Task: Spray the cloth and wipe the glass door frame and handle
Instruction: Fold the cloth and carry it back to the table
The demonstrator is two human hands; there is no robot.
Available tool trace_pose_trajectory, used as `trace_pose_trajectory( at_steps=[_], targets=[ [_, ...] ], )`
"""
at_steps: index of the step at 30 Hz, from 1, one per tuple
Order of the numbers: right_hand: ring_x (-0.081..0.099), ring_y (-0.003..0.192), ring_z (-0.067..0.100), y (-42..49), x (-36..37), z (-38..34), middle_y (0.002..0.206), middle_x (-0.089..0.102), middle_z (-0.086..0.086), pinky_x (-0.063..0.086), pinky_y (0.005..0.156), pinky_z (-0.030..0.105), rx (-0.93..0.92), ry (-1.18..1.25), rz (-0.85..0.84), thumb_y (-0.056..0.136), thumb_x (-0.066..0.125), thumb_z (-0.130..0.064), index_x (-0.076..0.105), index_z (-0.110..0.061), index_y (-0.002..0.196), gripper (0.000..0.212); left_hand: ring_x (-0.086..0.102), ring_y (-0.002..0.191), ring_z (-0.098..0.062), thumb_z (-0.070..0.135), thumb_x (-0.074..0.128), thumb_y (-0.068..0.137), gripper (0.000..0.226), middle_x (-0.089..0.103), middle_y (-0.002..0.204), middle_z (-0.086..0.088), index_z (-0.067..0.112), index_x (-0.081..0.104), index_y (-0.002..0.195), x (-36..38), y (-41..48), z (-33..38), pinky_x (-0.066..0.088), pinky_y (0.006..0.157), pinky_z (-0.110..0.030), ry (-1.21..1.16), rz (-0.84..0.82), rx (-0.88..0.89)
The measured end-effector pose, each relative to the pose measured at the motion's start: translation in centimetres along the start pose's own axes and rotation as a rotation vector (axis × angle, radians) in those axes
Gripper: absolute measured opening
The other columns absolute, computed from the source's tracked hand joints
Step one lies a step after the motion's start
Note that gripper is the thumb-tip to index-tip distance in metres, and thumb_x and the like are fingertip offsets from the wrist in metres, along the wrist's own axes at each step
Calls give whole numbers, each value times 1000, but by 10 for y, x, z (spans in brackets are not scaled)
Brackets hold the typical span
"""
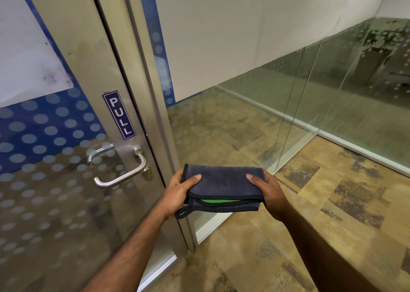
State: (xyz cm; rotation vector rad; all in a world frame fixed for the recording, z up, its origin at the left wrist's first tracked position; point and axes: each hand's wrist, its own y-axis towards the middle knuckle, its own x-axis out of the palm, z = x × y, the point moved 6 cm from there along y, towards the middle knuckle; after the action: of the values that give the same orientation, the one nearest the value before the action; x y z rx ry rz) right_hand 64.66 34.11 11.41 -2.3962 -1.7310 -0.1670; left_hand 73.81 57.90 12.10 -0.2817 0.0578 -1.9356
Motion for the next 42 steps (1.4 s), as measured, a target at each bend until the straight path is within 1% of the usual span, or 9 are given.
trace_pose_trajectory(
  at_steps=[5,10,14,18,24,28,33,39,42],
  targets=[
    [74,94,27,5,-1,4,104,76,13,59,73,28,66,100,-11,82,71,-36,67,-14,113,39,74,86,-17,12,64,97,18,78,98,-5,11,66,114,7,1,-1,58,68,-24,-51,-15,-21],
    [72,102,33,1,-4,10,112,73,17,61,79,35,191,114,-63,69,82,-22,61,-7,123,60,74,94,-20,15,64,98,17,77,104,-7,15,65,115,12,-3,-8,58,77,-28,-2,10,-16],
    [69,108,35,-9,-8,13,117,71,22,58,90,39,261,87,-156,79,75,-5,60,0,126,49,74,93,-18,13,63,99,16,78,100,-3,16,63,114,19,-9,-14,57,79,-29,34,25,-7],
    [65,114,41,-18,-16,18,122,67,26,52,98,47,255,139,-112,89,64,3,55,2,129,41,74,87,-17,8,64,98,15,78,95,-2,15,63,111,25,-17,-18,60,73,-27,29,44,3],
    [69,103,40,-35,-32,17,117,68,29,59,86,40,207,152,-82,88,64,3,58,6,125,38,73,82,-11,0,60,98,16,75,97,-3,12,60,109,48,-36,-29,59,71,-23,67,47,30],
    [70,100,38,-56,-47,17,114,70,27,58,86,41,200,134,-48,88,66,3,60,5,124,36,72,85,-16,0,59,99,21,72,107,-11,3,58,119,63,-50,-36,60,77,-25,91,14,15],
    [71,95,35,-89,-62,17,114,70,28,59,80,36,191,114,9,87,67,4,59,6,125,38,73,84,-10,5,60,99,20,73,106,-8,4,57,119,78,-74,-42,57,71,-20,144,-32,21],
    [67,109,39,-148,-84,20,117,70,23,54,95,44,143,53,113,85,72,1,60,3,123,40,73,78,0,11,67,97,14,74,93,10,21,60,104,94,-114,-59,54,64,-12,201,-6,49],
    [68,108,38,-187,-99,23,117,71,21,54,95,44,138,23,189,84,73,-1,62,1,122,40,74,85,-7,19,69,97,13,75,100,3,20,61,106,109,-138,-78,56,69,-19,188,-30,20]
  ],
)
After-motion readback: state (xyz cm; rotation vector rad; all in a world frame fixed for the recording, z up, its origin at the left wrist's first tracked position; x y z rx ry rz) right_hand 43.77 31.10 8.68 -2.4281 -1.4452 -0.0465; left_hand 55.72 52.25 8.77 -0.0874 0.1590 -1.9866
